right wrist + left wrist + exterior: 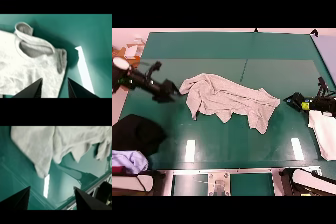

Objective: Fold the shirts.

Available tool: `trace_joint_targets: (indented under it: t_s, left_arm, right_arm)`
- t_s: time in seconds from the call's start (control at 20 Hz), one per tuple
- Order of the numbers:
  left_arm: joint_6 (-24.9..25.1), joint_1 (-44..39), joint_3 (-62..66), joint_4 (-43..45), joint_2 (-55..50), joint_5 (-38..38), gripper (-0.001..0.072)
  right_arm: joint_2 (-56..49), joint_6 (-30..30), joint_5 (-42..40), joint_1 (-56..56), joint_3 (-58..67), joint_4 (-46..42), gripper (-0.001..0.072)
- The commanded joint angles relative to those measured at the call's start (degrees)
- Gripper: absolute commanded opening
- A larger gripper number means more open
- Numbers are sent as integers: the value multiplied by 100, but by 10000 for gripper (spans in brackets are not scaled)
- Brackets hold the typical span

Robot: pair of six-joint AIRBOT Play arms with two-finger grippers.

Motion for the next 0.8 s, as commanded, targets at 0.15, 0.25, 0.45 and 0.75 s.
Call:
trace_joint_targets:
  t_s: [0.15,0.25,0.45,0.75]
  left_arm:
    - [170,-833,-2776,146,1185,2723,618]
    - [166,-1392,-2800,122,1045,3403,617]
    - [144,-1932,-2800,4,866,4251,615]
    - [168,-1915,-2796,17,835,4275,21]
  right_arm:
    - [-7,-7,232,57,-870,28,360]
    - [-7,-22,190,160,-1064,81,360]
    - [-9,-22,4,439,-1239,146,360]
    - [-59,-17,-514,1008,-1248,479,359]
